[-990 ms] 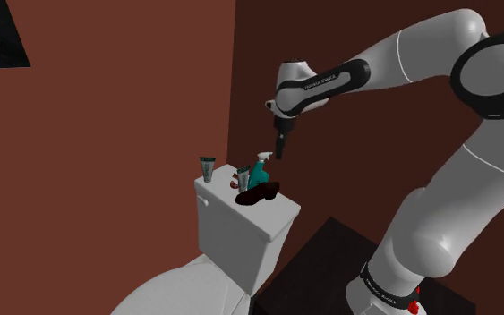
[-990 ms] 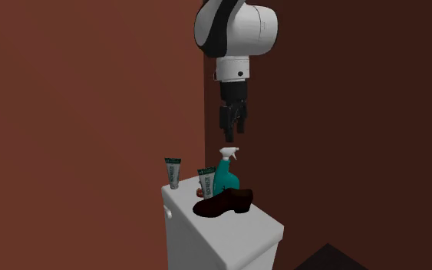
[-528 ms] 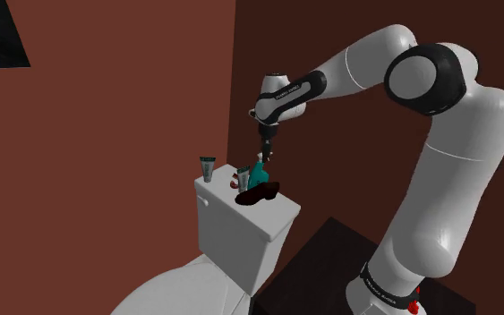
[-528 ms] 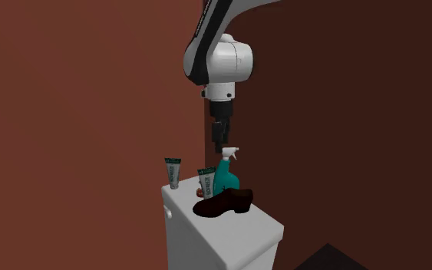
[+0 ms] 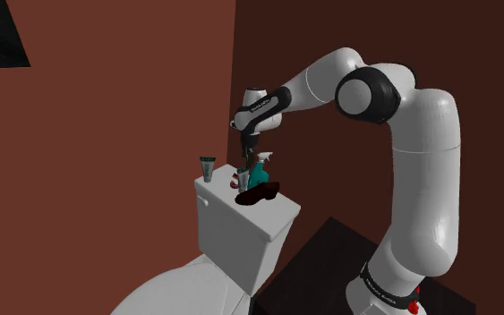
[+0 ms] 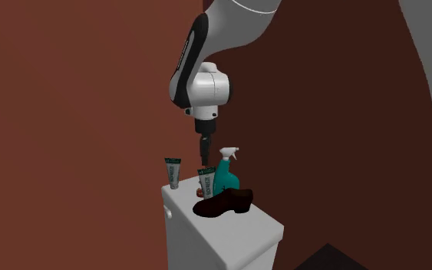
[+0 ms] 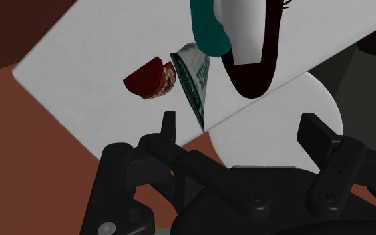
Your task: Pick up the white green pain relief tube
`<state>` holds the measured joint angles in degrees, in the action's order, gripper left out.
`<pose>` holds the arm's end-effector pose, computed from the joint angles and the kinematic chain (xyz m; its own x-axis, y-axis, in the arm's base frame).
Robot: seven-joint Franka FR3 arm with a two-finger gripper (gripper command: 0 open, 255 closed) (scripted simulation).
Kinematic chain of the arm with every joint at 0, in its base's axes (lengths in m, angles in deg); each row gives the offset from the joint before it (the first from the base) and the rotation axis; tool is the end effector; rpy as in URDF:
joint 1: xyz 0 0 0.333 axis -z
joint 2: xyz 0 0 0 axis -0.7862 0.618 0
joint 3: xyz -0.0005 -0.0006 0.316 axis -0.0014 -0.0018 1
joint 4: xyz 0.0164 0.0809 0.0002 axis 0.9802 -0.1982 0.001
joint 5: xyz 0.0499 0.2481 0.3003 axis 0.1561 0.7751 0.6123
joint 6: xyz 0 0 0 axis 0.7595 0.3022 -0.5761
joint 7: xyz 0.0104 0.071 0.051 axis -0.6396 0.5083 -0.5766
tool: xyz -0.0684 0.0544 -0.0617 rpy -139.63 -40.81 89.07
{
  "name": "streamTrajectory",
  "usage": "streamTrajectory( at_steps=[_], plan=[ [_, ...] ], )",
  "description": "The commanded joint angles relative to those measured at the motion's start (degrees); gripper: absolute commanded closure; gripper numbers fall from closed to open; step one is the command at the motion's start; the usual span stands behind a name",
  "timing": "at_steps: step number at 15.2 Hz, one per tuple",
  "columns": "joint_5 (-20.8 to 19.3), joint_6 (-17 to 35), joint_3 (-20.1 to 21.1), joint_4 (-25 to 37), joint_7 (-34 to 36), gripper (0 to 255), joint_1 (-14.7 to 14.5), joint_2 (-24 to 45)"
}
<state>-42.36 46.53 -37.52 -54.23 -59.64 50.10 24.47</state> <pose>0.6353 -0.0919 0.2985 0.5505 0.8348 0.0020 0.8337 -0.5499 0.0510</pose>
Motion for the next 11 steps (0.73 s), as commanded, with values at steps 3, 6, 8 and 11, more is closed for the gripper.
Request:
streamTrajectory(
  at_steps=[3, 6, 8, 11],
  plan=[
    [1.3, 0.3, 2.7, 8.4, -6.3, 0, 1.4, 8.5],
    [1.6, 1.9, 2.9, 8.2, -6.4, 0, 1.6, 9.9],
    [1.7, 3.0, 3.0, 8.1, -6.5, 0, 1.7, 10.9],
    [1.9, 4.3, 3.2, 8.1, -6.7, 0, 1.8, 12.3]
  ],
)
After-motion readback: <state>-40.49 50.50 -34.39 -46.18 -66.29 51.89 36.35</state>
